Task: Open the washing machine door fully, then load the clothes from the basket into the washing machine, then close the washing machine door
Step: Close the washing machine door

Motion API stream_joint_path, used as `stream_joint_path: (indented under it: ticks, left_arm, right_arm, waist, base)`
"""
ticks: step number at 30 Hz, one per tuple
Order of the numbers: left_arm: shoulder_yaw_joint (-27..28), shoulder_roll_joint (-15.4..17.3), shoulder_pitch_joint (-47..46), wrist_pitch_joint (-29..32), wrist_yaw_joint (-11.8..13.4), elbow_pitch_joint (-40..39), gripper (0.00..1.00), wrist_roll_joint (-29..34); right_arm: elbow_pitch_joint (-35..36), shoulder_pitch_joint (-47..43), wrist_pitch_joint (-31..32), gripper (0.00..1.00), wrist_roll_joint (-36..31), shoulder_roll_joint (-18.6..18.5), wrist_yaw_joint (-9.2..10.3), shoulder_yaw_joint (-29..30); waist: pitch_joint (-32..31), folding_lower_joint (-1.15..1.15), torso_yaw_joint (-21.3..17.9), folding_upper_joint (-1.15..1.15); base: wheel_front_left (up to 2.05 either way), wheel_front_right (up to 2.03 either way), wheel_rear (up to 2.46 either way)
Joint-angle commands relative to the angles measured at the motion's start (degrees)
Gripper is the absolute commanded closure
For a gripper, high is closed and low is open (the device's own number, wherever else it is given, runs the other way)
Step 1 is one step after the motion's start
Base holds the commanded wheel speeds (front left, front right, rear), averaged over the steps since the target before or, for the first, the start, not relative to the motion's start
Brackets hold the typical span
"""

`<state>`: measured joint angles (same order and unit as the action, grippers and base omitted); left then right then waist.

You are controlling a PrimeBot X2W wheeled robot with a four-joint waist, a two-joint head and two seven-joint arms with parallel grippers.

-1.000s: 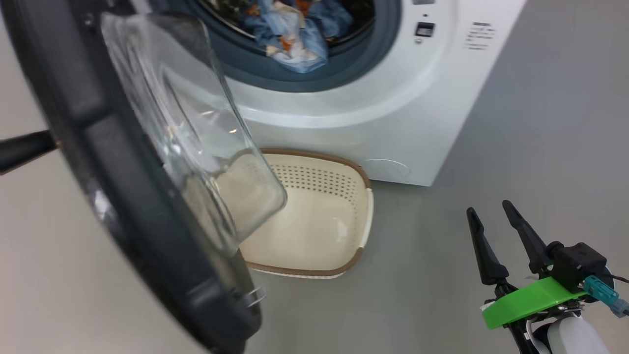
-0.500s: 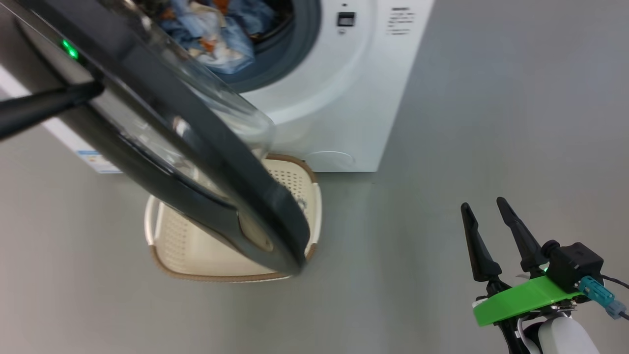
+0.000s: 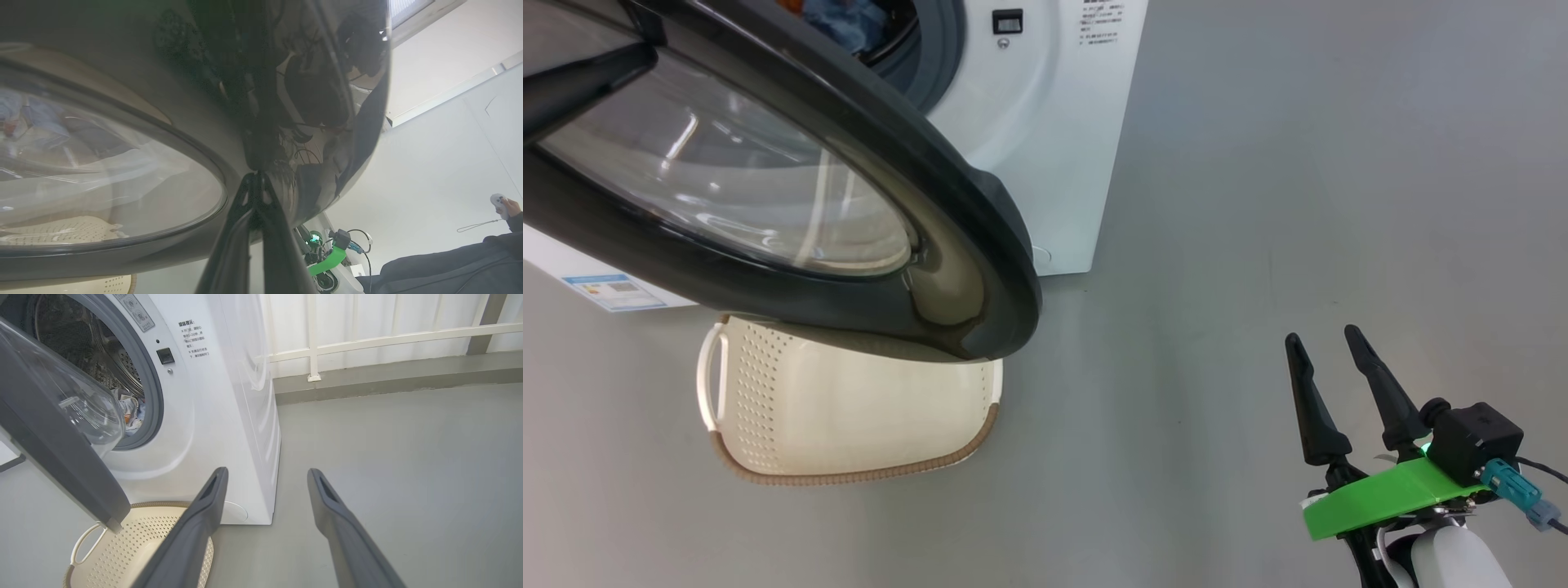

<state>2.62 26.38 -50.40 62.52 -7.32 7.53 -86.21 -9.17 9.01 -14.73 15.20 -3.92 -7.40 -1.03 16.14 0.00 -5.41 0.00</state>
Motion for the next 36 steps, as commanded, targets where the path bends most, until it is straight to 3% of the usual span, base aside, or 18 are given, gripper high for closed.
stream_joint_path:
  ticks: [1,13,14,15,17,18,36]
  left_arm:
    - [1.9,3.5,-0.7,-0.5,-0.2,-1.1,1.0,0.4]
    - [4.6,3.3,10.0,-6.5,-0.2,-3.2,0.97,-0.7]
    - [4.9,3.2,11.4,-7.2,-0.2,-3.3,0.62,-0.7]
    - [5.2,3.1,12.8,-7.7,-0.2,-3.5,0.55,-0.9]
    - [5.8,2.9,15.7,-9.4,-0.2,-4.2,0.14,-0.4]
    - [6.1,2.7,17.1,-10.2,-0.2,-4.4,0.0,-0.4]
    - [4.1,3.3,35.6,-30.1,-0.2,-7.1,0.0,2.8]
  right_arm:
    - [1.5,-0.1,-0.3,0.0,-0.1,-0.1,-0.09,-1.2]
    - [0.8,-0.5,-0.3,0.0,0.2,-1.3,-0.09,-2.3]
    - [0.7,-0.6,-0.3,0.0,0.2,-1.5,-0.09,-2.4]
    - [0.7,-0.7,-0.3,0.0,0.2,-1.6,-0.09,-2.4]
    - [0.6,-1.0,-0.3,0.0,0.4,-2.0,-0.09,-2.3]
    - [0.6,-1.1,-0.3,0.0,0.4,-2.1,-0.09,-2.3]
    - [0.6,-1.8,-0.3,0.0,0.7,-3.7,-0.09,-2.3]
  waist:
    - [-0.3,0.0,0.4,0.0]
    - [-3.0,0.0,3.6,0.0]
    - [-3.3,0.0,3.9,0.0]
    - [-3.5,0.0,4.1,0.0]
    - [-3.9,0.0,4.5,0.0]
    - [-4.1,0.0,4.7,0.0]
    - [-4.7,0.0,6.1,0.0]
  base:
    - [0.0,0.0,0.0]
    - [0.0,0.0,0.0]
    - [0.0,0.0,0.0]
    - [0.0,0.0,0.0]
    - [0.0,0.0,0.0]
    - [0.0,0.0,0.0]
    - [0.0,0.0,0.0]
